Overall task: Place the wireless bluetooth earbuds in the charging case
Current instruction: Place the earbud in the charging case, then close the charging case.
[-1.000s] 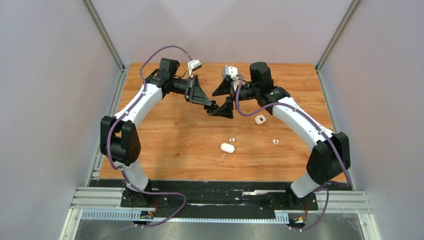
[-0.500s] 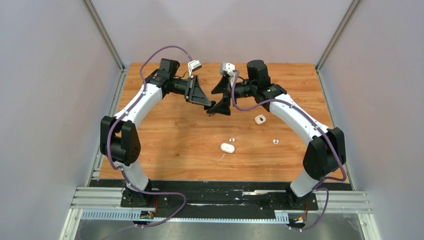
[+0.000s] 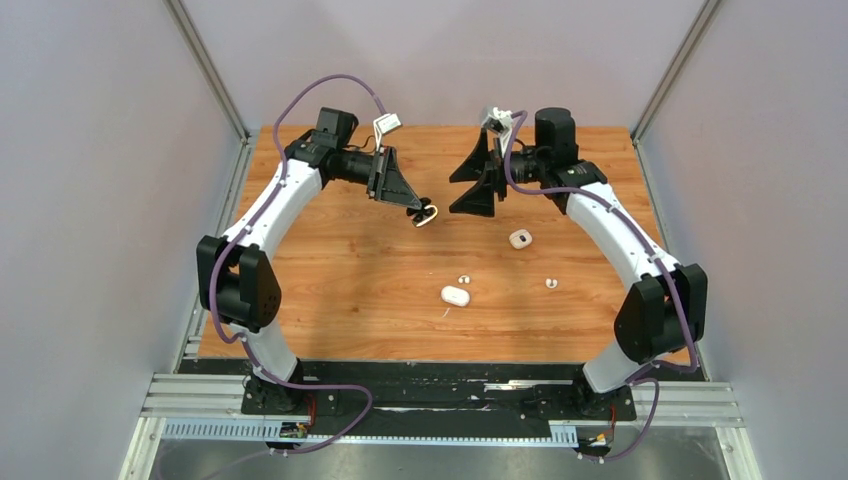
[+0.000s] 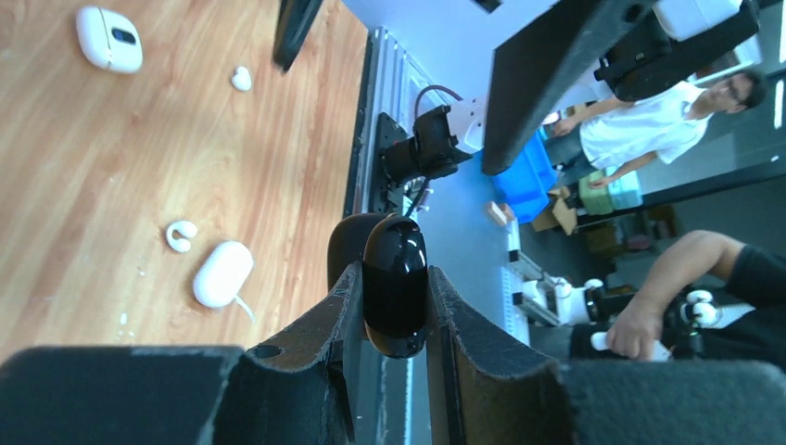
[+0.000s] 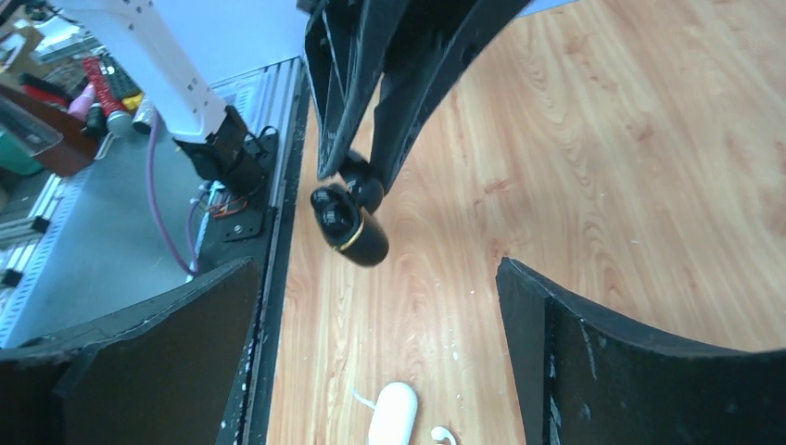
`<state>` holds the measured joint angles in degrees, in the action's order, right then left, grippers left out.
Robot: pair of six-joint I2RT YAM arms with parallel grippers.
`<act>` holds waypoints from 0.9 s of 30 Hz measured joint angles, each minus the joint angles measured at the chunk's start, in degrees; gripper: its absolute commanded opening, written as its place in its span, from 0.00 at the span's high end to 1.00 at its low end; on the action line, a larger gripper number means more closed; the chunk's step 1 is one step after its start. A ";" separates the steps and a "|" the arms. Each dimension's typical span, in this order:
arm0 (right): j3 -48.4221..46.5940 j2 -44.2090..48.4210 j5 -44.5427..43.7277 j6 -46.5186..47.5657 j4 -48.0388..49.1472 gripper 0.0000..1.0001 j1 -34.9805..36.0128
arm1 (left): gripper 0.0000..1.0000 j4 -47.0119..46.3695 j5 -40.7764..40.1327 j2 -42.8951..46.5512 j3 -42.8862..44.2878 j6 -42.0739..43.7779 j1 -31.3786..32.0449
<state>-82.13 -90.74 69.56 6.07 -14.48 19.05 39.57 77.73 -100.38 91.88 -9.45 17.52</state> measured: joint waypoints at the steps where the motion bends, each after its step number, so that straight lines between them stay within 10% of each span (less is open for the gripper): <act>1: 0.11 -0.28 0.92 0.17 -0.22 0.00 -0.39 | 1.00 0.94 0.04 -0.02 0.98 1.84 0.02; 27: -0.55 -5.38 8.44 7.32 -2.80 0.71 5.64 | 1.00 6.38 6.84 -1.97 4.94 17.31 0.02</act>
<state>-82.67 -96.12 78.00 13.39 -17.28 24.69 45.95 84.58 -102.35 96.82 7.86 17.54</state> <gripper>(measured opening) 0.377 0.334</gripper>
